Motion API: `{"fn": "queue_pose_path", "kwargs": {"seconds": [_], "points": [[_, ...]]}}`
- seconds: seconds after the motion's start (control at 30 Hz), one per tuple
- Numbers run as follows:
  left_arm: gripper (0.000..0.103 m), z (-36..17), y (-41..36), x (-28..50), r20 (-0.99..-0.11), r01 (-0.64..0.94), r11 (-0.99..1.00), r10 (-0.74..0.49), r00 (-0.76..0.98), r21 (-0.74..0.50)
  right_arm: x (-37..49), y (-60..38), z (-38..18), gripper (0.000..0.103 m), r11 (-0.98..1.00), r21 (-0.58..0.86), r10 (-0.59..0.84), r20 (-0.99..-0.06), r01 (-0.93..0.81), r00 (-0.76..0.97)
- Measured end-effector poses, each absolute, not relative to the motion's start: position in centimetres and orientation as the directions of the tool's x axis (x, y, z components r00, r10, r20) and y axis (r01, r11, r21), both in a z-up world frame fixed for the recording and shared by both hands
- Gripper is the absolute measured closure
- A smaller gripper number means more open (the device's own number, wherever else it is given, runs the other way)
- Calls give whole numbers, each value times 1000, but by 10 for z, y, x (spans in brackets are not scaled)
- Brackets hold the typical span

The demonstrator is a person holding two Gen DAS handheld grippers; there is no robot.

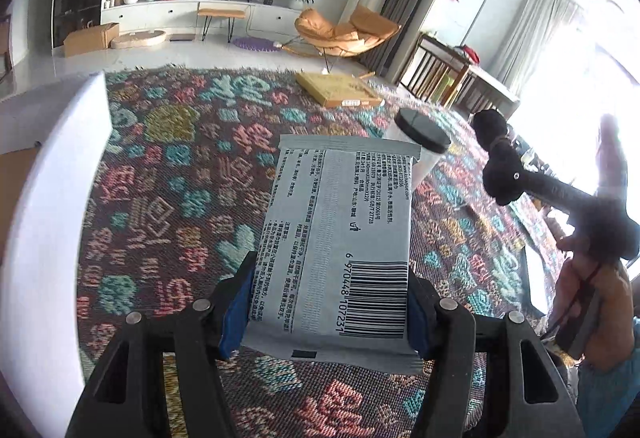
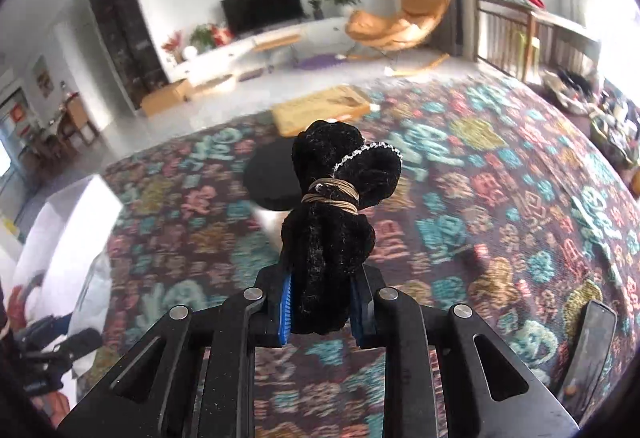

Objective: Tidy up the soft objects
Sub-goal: 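Carry the package and black pouch into the white box and open both tools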

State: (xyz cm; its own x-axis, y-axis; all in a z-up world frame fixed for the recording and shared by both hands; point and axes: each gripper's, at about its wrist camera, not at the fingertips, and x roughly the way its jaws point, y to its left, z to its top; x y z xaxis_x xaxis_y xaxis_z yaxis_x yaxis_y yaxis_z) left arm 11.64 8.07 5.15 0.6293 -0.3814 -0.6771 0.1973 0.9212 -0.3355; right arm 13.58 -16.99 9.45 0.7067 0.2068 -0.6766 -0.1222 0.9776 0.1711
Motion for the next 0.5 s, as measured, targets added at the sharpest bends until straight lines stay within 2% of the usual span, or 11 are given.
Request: {"fn": "queue_pose_path", "kwargs": {"seconds": [0.17,0.3,0.4,0.43,0.5], "points": [[40,102,183,78,-642,70,955,-248,725,-289,105,-45,146,79,884,211,448,-632,-416,632],[40,112,273,43,-674,-124,980,-15,739,-158,90,57,168,79,751,311,629,-605,-583,488],[37,101,323,21,-706,-259,963,134,695,-73,79,127,168,77,668,358,698,-606,-653,382],[33,96,335,16,-712,-304,951,183,678,-45,76,146,163,69,646,381,715,-605,-661,351],[11,84,353,7,-723,-352,935,224,654,-29,74,185,147,37,601,408,736,-618,-687,277]]}}
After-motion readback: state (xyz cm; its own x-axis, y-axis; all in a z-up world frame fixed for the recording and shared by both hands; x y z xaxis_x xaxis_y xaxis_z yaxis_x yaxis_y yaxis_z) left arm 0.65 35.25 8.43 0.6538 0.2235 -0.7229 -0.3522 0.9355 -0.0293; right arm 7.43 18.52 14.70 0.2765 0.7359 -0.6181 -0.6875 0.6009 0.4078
